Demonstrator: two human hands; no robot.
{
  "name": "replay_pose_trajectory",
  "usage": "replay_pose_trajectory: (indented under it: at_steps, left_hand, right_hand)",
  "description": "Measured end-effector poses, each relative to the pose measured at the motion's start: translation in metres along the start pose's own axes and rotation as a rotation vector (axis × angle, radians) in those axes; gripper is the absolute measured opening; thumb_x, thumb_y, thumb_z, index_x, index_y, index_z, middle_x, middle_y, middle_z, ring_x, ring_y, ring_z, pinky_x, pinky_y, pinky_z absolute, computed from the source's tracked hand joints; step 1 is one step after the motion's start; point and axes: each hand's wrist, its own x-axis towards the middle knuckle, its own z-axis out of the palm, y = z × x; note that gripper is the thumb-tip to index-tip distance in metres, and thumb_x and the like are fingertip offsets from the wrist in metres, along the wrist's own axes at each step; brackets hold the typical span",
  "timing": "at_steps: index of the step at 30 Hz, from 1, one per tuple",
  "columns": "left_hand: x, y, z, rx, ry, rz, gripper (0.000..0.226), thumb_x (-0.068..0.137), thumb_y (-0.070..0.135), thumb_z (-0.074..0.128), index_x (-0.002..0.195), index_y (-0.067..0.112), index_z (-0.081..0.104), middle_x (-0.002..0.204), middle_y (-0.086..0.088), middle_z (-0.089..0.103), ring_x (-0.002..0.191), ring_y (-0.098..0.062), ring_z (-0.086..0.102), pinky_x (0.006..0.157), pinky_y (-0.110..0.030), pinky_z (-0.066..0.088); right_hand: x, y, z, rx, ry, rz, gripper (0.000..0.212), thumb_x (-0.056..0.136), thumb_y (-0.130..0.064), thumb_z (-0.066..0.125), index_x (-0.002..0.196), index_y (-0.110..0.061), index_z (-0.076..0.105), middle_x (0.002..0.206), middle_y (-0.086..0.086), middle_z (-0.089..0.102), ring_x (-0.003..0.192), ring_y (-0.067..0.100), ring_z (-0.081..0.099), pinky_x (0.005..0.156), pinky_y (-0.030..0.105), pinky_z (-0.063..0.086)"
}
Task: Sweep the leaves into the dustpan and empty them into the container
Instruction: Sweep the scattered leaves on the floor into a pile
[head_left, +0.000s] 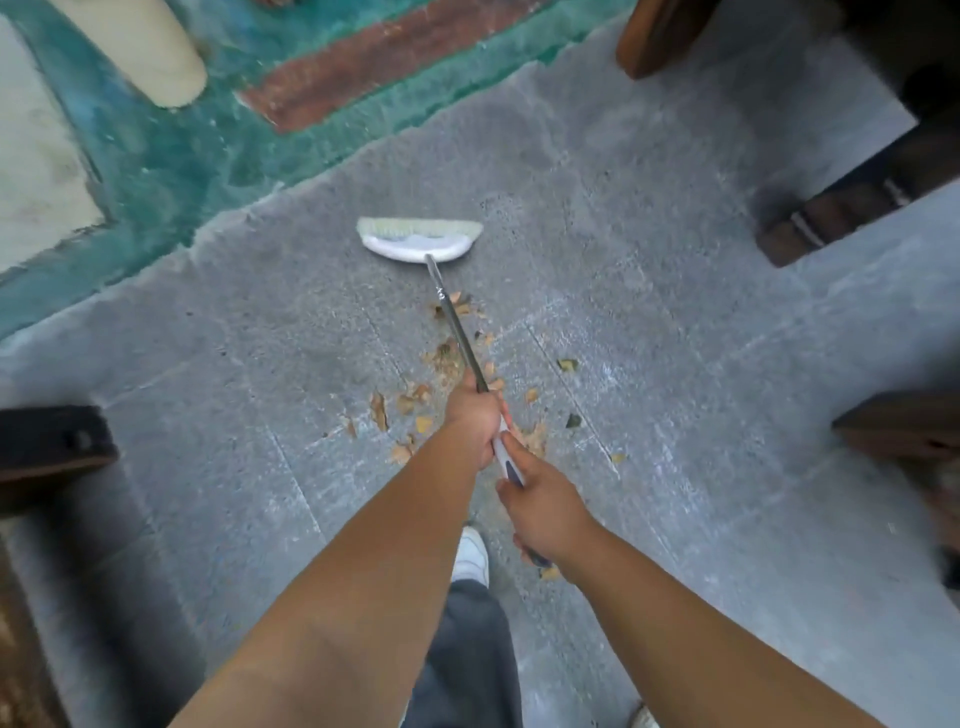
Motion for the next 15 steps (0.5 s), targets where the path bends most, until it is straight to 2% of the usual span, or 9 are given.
replay_pose_trajectory:
  at_steps: [3, 4, 8, 11, 15]
  left_hand:
    - [-0.028, -0.047, 0.016, 0.084, 0.026, 0.001, 0.064, 0.089, -0.009, 0.038, 0.133, 0.037, 0.045, 0.076, -0.011, 0.058, 0.054, -0.022, 0.050, 0.053, -0.033, 0.048]
    - [-0.043, -0.063, 0.022, 0.083, 0.019, -0.006, 0.064, 0.089, -0.009, 0.038, 0.134, 0.036, 0.044, 0.077, -0.012, 0.058, 0.053, -0.022, 0.049, 0.053, -0.033, 0.047]
    - [-0.097, -0.128, 0.044, 0.009, -0.009, -0.058, 0.071, 0.089, -0.012, 0.036, 0.141, 0.036, 0.034, 0.069, -0.005, 0.052, 0.051, -0.020, 0.046, 0.052, -0.034, 0.043]
    - [-0.136, -0.184, 0.064, -0.035, -0.025, -0.097, 0.075, 0.088, -0.010, 0.039, 0.145, 0.037, 0.027, 0.065, -0.011, 0.051, 0.047, -0.021, 0.044, 0.058, -0.038, 0.046]
    - [-0.198, -0.249, 0.086, -0.105, -0.057, -0.145, 0.079, 0.088, -0.012, 0.040, 0.146, 0.039, 0.024, 0.069, -0.011, 0.051, 0.049, -0.019, 0.045, 0.051, -0.033, 0.043]
  right_hand:
    - [-0.038, 0.044, -0.004, -0.023, -0.025, -0.004, 0.059, 0.098, -0.021, 0.042, 0.145, -0.053, 0.026, 0.080, -0.008, 0.058, 0.047, 0.004, 0.044, 0.041, 0.016, 0.034]
    - [-0.053, 0.060, -0.007, -0.029, -0.034, 0.001, 0.059, 0.097, -0.021, 0.041, 0.145, -0.053, 0.026, 0.085, -0.005, 0.061, 0.047, 0.003, 0.045, 0.040, 0.015, 0.034]
    - [-0.110, 0.122, -0.016, 0.007, -0.051, 0.010, 0.061, 0.096, -0.017, 0.040, 0.144, -0.052, 0.028, 0.073, -0.003, 0.058, 0.034, 0.007, 0.045, 0.033, 0.019, 0.035]
    - [-0.159, 0.175, -0.026, -0.017, -0.061, 0.029, 0.062, 0.095, -0.016, 0.041, 0.143, -0.053, 0.028, 0.072, 0.000, 0.058, 0.032, 0.009, 0.045, 0.033, 0.020, 0.037]
    - [-0.219, 0.236, -0.036, -0.101, -0.059, 0.033, 0.062, 0.095, -0.016, 0.045, 0.147, -0.044, 0.030, 0.092, 0.001, 0.063, 0.049, 0.007, 0.050, 0.048, 0.016, 0.042]
